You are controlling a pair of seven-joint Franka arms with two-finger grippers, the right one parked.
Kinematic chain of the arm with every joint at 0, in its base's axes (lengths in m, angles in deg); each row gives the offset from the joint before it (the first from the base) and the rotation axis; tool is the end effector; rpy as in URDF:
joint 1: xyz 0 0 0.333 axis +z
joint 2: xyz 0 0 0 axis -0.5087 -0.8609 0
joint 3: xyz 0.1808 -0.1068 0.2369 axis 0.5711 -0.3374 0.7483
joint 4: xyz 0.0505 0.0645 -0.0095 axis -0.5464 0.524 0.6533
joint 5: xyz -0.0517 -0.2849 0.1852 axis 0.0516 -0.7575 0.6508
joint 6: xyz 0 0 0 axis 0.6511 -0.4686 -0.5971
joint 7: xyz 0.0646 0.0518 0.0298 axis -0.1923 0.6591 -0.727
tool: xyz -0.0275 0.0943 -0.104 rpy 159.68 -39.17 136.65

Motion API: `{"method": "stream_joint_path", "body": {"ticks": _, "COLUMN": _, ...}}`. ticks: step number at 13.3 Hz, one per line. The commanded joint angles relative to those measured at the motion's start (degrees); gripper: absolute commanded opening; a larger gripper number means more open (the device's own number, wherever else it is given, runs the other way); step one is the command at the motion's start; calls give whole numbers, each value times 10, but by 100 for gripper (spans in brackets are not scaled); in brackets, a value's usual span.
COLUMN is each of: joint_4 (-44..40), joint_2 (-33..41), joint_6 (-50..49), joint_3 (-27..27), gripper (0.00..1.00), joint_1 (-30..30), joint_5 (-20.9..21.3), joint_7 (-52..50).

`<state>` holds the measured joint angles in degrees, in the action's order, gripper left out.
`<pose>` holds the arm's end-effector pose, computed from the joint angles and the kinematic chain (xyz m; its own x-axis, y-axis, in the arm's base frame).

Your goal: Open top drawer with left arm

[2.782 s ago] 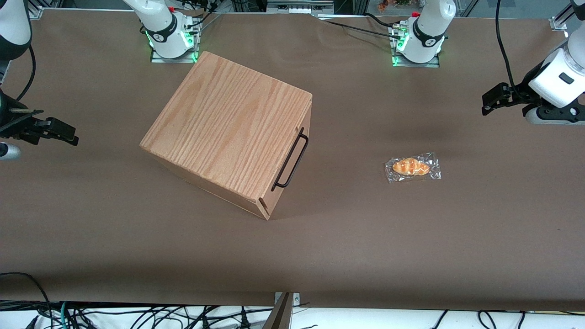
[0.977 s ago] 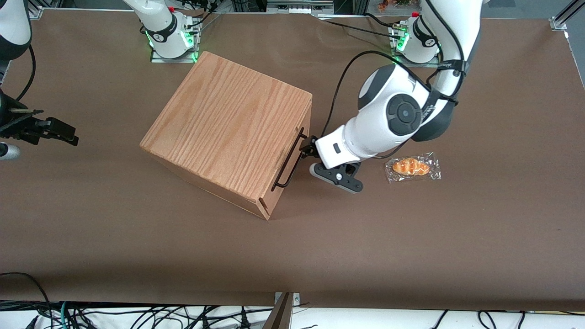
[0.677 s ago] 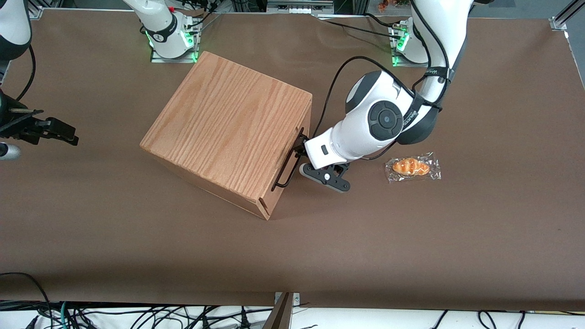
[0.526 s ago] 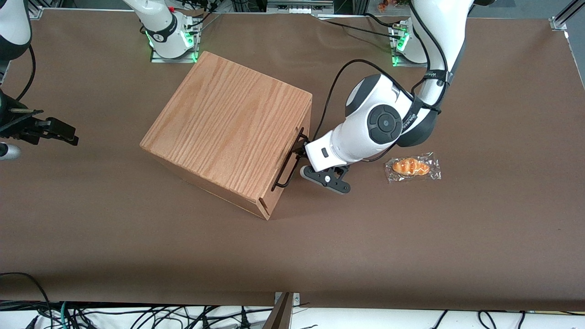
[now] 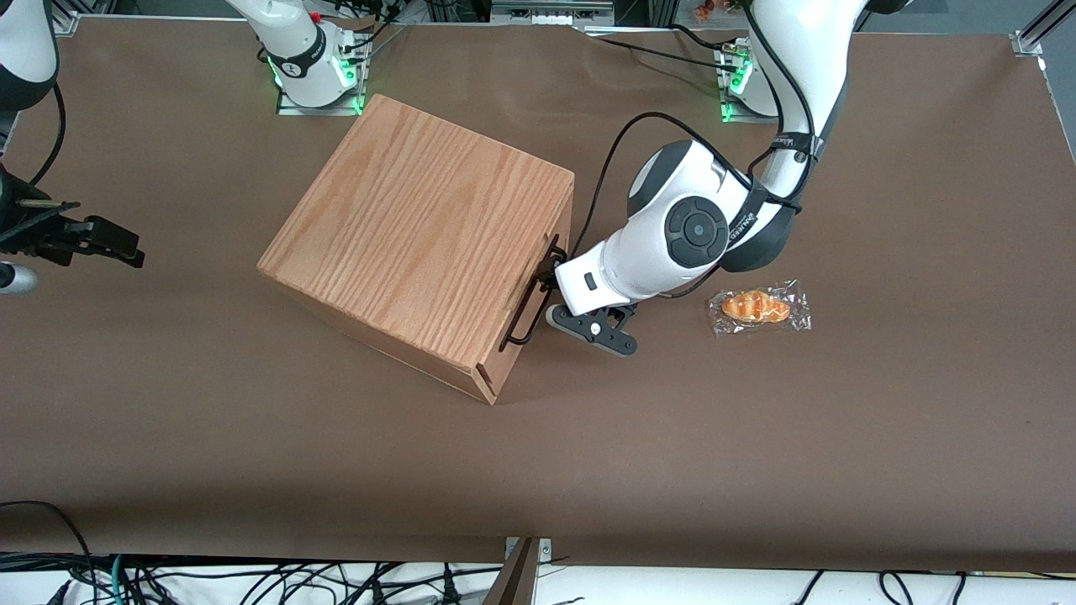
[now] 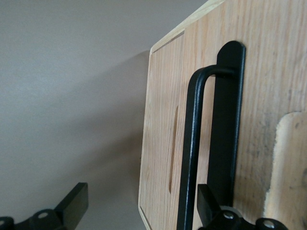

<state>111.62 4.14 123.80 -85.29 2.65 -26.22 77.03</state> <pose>0.5757 -0.3957 0.3706 0.9470 -0.3211 -0.0045 -0.2985 -0.8854 0.3564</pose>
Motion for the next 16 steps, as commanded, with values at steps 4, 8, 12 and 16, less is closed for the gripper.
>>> {"method": "stream_joint_path", "body": {"ticks": 4, "joint_4": -15, "joint_2": -26, "joint_6": -1, "joint_3": 10, "gripper": 100, "joint_1": 0, "joint_5": 20, "joint_7": 7}}
{"method": "stream_joint_path", "body": {"ticks": 8, "joint_4": -16, "joint_2": -26, "joint_6": -1, "joint_3": 11, "gripper": 100, "joint_1": -5, "joint_5": 40, "joint_7": 6}}
{"method": "stream_joint_path", "body": {"ticks": 12, "joint_4": -18, "joint_2": -26, "joint_6": -1, "joint_3": 19, "gripper": 100, "joint_1": 4, "joint_5": 54, "joint_7": 4}}
{"method": "stream_joint_path", "body": {"ticks": 16, "joint_4": -17, "joint_2": -22, "joint_6": -3, "joint_3": 21, "gripper": 100, "joint_1": 51, "joint_5": 58, "joint_7": 5}}
